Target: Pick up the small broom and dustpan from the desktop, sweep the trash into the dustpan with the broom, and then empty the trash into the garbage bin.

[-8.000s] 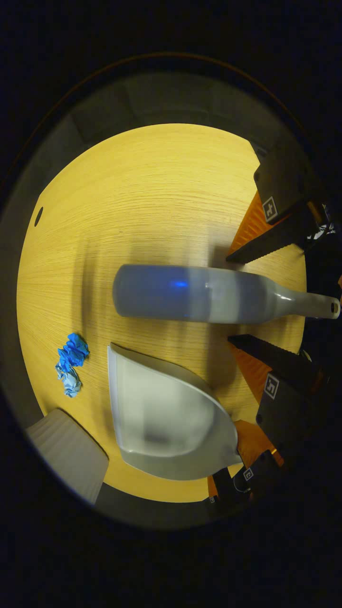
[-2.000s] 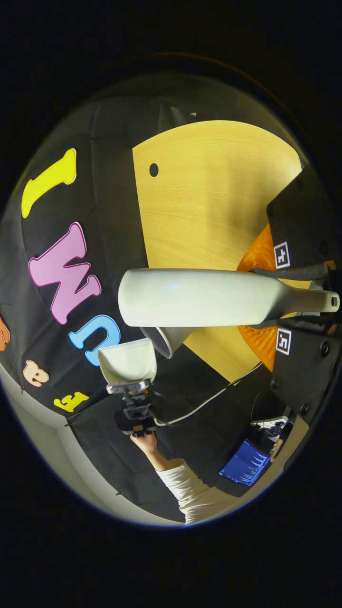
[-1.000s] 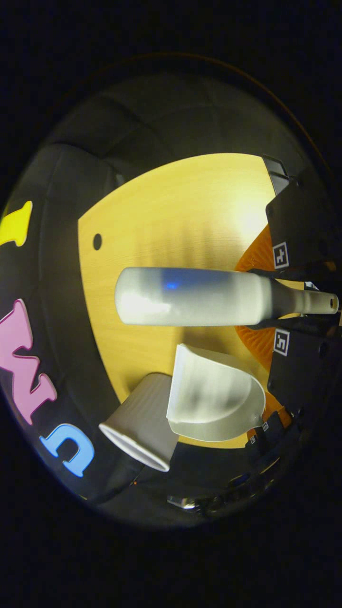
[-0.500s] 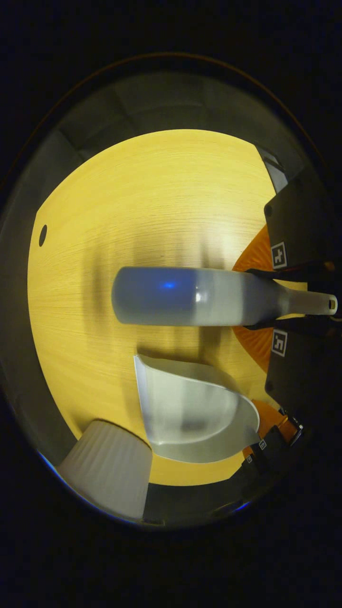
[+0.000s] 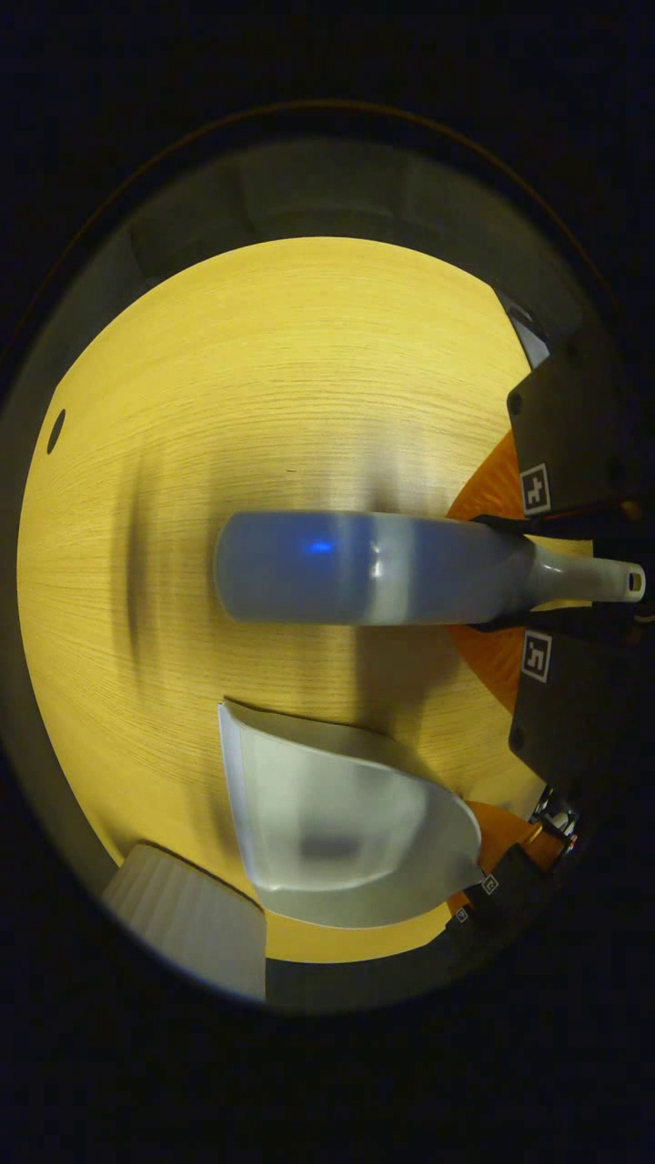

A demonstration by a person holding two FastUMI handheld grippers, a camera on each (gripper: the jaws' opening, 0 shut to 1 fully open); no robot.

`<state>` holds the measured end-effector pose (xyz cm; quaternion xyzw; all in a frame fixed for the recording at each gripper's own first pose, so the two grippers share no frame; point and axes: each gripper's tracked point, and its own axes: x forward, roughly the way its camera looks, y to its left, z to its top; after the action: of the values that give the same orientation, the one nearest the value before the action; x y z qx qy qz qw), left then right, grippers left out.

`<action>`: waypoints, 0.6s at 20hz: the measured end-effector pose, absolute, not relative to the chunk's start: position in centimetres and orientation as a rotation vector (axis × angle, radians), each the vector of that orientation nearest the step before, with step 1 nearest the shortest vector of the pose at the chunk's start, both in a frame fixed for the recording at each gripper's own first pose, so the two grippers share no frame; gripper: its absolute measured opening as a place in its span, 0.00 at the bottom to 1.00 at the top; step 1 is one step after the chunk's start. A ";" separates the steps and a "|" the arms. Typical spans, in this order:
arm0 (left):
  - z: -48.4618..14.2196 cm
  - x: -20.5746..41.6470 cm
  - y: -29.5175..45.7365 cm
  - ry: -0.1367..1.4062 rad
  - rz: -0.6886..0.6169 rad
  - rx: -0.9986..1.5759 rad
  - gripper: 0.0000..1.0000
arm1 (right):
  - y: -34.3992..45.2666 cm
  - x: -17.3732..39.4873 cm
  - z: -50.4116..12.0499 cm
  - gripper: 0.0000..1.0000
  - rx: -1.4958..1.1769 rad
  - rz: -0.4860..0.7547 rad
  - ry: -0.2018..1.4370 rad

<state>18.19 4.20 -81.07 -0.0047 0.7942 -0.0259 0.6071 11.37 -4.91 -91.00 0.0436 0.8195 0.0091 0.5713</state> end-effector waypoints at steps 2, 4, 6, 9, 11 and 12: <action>-81.3 17.7 4.5 1.877 -0.059 -0.011 0.26 | -4.6 11.5 -90.8 0.34 0.097 0.023 1.934; -81.4 17.8 4.5 1.882 -0.064 -0.010 0.26 | -4.6 11.9 -90.7 0.37 0.095 0.029 1.948; -81.3 17.7 4.6 1.896 -0.061 -0.014 0.29 | -4.4 11.9 -90.8 0.42 0.094 0.022 1.955; -81.2 17.5 4.6 1.915 -0.074 -0.023 0.30 | -4.4 11.8 -90.7 0.45 0.093 0.020 1.966; -81.3 17.5 4.6 1.916 -0.075 -0.031 0.31 | -4.4 11.8 -90.8 0.46 0.093 0.015 1.968; -81.2 17.4 4.5 1.918 -0.077 -0.041 0.31 | -4.4 11.7 -90.7 0.47 0.094 0.012 1.970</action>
<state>17.41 4.45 -81.16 -0.0175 0.8185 -0.0330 0.5733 11.74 -4.45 -90.71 0.0396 0.8328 0.0051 0.5521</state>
